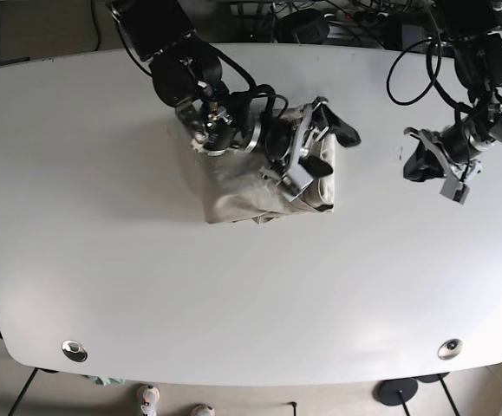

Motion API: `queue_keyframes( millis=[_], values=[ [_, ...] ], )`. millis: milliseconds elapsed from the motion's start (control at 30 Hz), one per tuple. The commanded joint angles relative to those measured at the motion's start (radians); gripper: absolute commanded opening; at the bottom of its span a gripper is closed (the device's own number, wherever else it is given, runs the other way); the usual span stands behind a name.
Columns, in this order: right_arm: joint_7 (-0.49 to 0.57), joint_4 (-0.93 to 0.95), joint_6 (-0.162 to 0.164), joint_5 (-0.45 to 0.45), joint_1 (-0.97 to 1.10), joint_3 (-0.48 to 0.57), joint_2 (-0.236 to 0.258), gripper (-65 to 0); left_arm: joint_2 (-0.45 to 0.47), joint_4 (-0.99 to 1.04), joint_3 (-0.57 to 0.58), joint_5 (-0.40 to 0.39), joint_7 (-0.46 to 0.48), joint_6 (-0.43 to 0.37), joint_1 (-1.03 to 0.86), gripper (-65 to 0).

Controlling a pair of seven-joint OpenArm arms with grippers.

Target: Fold the T-shirt properly

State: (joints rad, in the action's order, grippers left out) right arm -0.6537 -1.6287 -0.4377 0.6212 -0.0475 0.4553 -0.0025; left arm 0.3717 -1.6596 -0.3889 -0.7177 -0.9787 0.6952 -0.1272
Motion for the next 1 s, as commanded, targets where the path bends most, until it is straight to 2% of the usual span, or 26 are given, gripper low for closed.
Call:
queue_keyframes(
  millis=[33, 100, 167, 233, 267, 333, 400, 433, 467, 500, 600, 800, 900, 1000],
  values=[
    [0.007, -0.06, -0.003, 0.062, -0.015, -0.102, 0.023, -18.4, -0.018, -0.046, 0.055, -0.03, 0.033, 0.003, 0.039, -51.4],
    [-0.013, -0.071, -0.003, 0.157, -0.021, -0.235, 0.071, -18.4, -0.087, -0.038, 0.132, -0.026, 0.033, 0.003, 0.085, -49.4],
    [-0.013, -0.066, 0.003, 0.205, -0.035, -0.309, 0.112, -18.4, -0.148, -0.038, 0.192, 0.023, 0.034, 0.003, 0.125, -49.3],
    [-0.013, -0.038, 0.003, 0.222, -0.036, -0.35, 0.149, -18.4, -0.216, -0.037, 0.259, 0.083, 0.034, -0.039, 0.151, -49.3],
    [-0.013, -0.006, 0.004, 0.219, -0.039, -0.366, 0.163, -18.4, -0.251, -0.037, 0.301, 0.137, 0.036, -0.055, 0.165, -49.3],
    [-0.01, 0.078, 0.004, 0.219, -0.053, -0.396, 0.164, -18.9, -0.311, -0.035, 0.361, 0.231, 0.037, -0.058, 0.185, -49.3],
    [-0.008, 0.137, 0.0, 0.217, -0.064, -0.399, 0.166, -26.3, -0.353, -0.041, 0.38, 0.29, 0.037, -0.055, 0.185, -49.3],
    [-0.008, 0.17, -0.002, 0.217, -0.068, -0.396, 0.166, -36.1, -0.365, -0.038, 0.384, 0.31, 0.037, -0.041, 0.185, -49.6],
    [-0.008, 0.19, -0.002, 0.217, -0.085, -0.396, 0.16, -45.2, -0.365, -0.038, 0.384, 0.315, 0.037, -0.022, 0.185, -49.7],
    [-0.008, 0.213, 0.0, 0.217, -0.096, -0.39, 0.158, -48.8, -0.362, -0.038, 0.384, 0.313, 0.037, -0.002, 0.18, -49.9],
    [0.013, 0.308, 0.003, 0.217, -0.14, -0.362, 0.151, -49.0, -0.359, -0.035, 0.384, 0.32, 0.037, 0.003, 0.165, -49.9],
    [0.105, 0.514, -0.002, 0.216, -0.188, -0.359, 0.158, -49.3, -0.261, 0.025, 0.382, 0.315, 0.039, 0.003, 0.123, -49.9],
    [0.148, 0.522, -0.002, 0.213, -0.188, -0.359, 0.189, -49.1, -0.195, 0.177, 0.385, 0.313, 0.134, 0.003, 0.125, -49.9],
    [0.153, 0.522, 0.0, 0.138, -0.188, -0.369, 0.21, -49.1, -0.15, 0.272, 0.385, 0.31, 0.212, 0.003, 0.126, -49.9]
  ],
)
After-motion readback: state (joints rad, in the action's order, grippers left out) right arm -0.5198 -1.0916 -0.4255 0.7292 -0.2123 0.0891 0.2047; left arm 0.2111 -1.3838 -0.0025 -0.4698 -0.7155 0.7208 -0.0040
